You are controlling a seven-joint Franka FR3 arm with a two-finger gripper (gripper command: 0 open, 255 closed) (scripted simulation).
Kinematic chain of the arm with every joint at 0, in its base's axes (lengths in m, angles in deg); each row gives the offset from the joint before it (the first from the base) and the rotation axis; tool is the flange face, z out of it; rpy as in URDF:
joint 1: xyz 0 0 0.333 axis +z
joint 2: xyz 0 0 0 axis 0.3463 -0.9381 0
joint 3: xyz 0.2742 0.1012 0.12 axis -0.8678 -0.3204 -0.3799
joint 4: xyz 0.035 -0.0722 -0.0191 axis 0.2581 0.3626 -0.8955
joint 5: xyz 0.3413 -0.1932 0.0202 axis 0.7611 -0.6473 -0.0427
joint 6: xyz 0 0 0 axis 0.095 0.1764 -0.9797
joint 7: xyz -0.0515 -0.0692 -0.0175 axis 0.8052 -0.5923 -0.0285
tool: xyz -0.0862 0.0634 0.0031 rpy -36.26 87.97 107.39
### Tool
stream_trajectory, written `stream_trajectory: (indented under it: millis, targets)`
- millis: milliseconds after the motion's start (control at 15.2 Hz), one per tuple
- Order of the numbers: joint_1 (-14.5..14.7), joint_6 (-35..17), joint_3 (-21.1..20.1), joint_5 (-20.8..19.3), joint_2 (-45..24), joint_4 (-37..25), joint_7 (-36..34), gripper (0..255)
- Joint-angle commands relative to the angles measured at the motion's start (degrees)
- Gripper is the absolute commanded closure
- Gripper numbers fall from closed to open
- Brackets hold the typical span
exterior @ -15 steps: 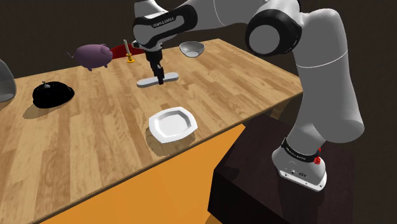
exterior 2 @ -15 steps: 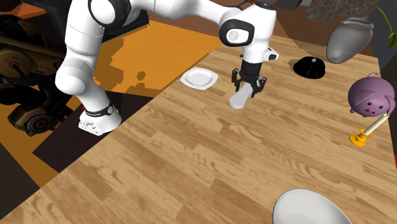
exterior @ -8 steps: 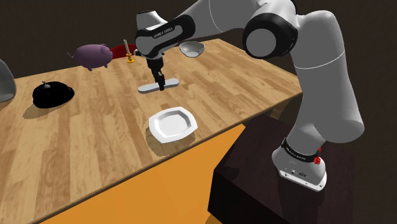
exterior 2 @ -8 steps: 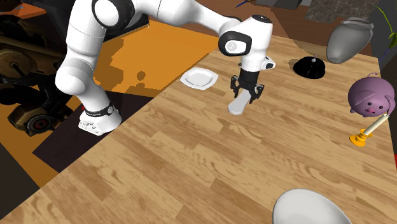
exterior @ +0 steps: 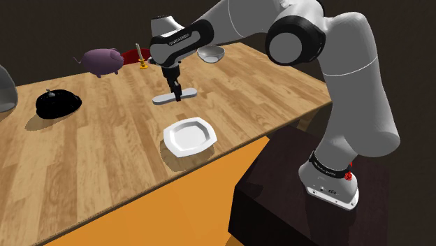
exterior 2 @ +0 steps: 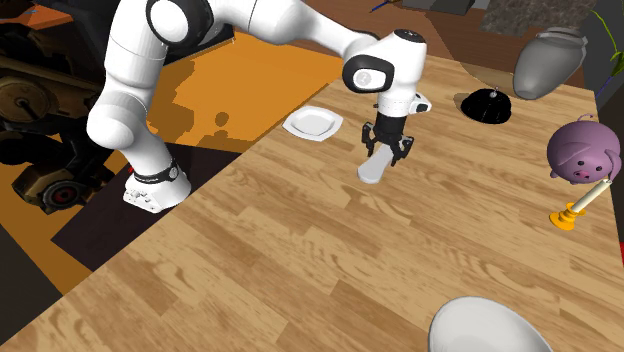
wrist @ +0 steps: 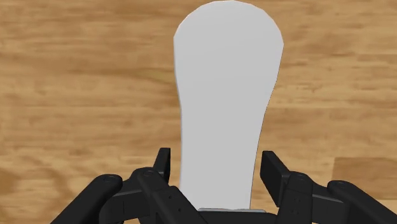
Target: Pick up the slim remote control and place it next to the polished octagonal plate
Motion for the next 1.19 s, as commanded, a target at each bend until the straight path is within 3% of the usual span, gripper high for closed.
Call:
stream_trajectory:
  millis: [0, 330, 594, 1122]
  targets:
    - [0.00, -0.02, 0.00, 0.00, 0.02, 0.00, 0.00, 0]
    - [0.00, -0.02, 0.00, 0.00, 0.02, 0.01, 0.00, 0]
    - [0.12, 5.92, 0.51, -0.86, 2.39, -3.66, -0.57, 0]
    - [0.12, 5.91, 0.51, -0.85, 2.39, -3.66, -0.57, 0]
